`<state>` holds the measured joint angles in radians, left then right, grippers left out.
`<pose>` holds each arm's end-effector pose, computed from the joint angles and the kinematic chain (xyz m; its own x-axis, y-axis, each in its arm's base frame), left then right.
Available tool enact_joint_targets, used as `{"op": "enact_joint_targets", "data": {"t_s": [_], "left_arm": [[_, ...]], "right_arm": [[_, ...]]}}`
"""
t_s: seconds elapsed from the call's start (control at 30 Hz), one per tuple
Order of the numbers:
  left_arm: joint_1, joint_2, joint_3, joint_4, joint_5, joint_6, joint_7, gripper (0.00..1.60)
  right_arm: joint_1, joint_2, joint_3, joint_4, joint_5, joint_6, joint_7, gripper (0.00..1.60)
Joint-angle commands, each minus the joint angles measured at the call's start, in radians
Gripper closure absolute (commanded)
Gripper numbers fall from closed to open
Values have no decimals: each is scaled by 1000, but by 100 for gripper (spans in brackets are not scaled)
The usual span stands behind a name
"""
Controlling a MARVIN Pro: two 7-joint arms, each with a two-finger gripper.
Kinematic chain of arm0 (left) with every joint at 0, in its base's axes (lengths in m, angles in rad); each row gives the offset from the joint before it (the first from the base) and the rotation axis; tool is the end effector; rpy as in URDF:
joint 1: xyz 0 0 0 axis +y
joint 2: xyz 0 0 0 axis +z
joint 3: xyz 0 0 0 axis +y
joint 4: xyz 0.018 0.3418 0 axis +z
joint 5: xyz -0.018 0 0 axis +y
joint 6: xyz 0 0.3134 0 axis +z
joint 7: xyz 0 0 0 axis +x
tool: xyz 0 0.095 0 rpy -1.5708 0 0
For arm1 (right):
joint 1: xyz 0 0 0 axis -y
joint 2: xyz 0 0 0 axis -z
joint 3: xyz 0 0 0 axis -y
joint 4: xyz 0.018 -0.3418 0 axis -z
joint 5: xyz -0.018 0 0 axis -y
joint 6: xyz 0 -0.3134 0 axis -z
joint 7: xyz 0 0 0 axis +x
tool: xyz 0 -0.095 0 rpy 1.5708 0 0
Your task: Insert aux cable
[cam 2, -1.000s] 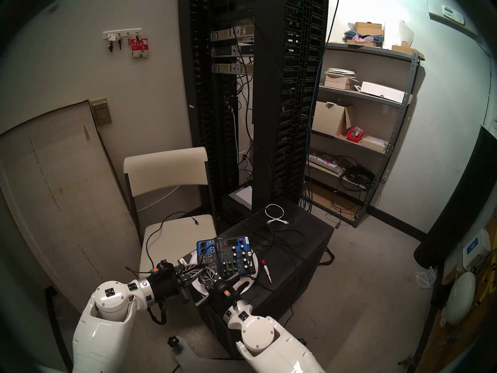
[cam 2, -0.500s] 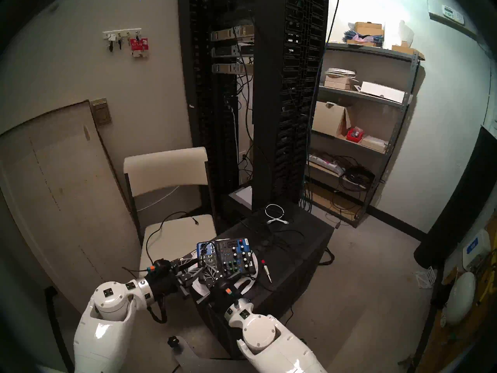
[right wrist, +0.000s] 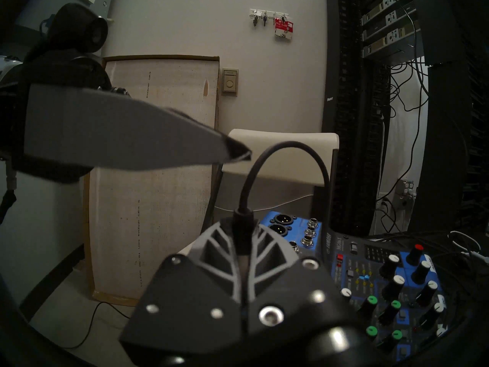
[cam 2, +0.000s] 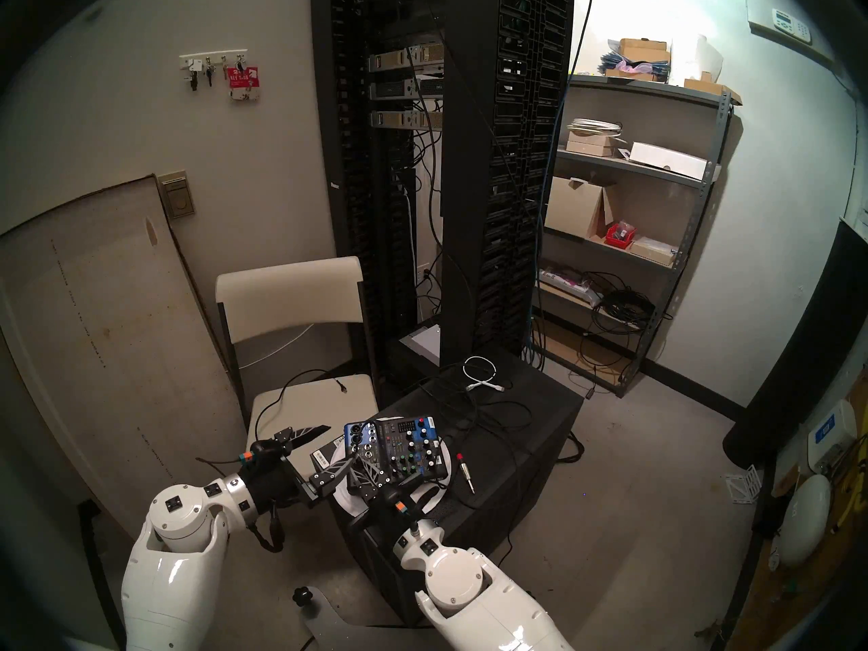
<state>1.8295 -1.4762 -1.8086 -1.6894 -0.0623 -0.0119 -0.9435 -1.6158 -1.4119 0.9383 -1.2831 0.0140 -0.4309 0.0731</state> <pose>0.3015 0.0456 -0.3980 0.1165 -0.0637 0.9911 -0.6607 -0.7501 0.0295 0.3033 0.1740 -0.4819 -0.0629 0.0631 0.9960 0.6495 -0.7551 0.0889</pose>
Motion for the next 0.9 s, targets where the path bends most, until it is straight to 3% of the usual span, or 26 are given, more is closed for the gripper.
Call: {"op": "enact_joint_targets", "data": {"t_s": [0.0, 0.13, 0.2, 0.27, 0.33, 0.47, 0.5, 0.87], "left_arm": [[-10, -9, -42, -30, -46, 15, 5, 0], [-24, -21, -64, -14, -45, 22, 24, 0], [-27, -21, -66, -9, -45, 21, 24, 0], [-30, -23, -71, -8, -48, 23, 28, 0], [-33, -24, -74, -11, -49, 26, 31, 0], [-35, -25, -76, -11, -48, 26, 34, 0], [-34, -23, -74, -15, -36, 25, 42, 0], [-41, -21, -75, 6, -33, 16, 52, 0]], "right_arm": [[4, 1, -3, -14, 10, 16, 15, 160], [2, 0, -1, -20, 8, 30, 19, 160], [2, 0, 0, -21, 8, 35, 21, 138], [1, 0, 1, -21, 7, 37, 22, 138], [1, -1, 2, -21, 8, 38, 24, 121], [0, -1, 2, -21, 5, 40, 22, 110], [-1, -1, 3, -23, 5, 41, 22, 99], [-14, 9, 11, -49, 15, 43, 26, 89]]}}
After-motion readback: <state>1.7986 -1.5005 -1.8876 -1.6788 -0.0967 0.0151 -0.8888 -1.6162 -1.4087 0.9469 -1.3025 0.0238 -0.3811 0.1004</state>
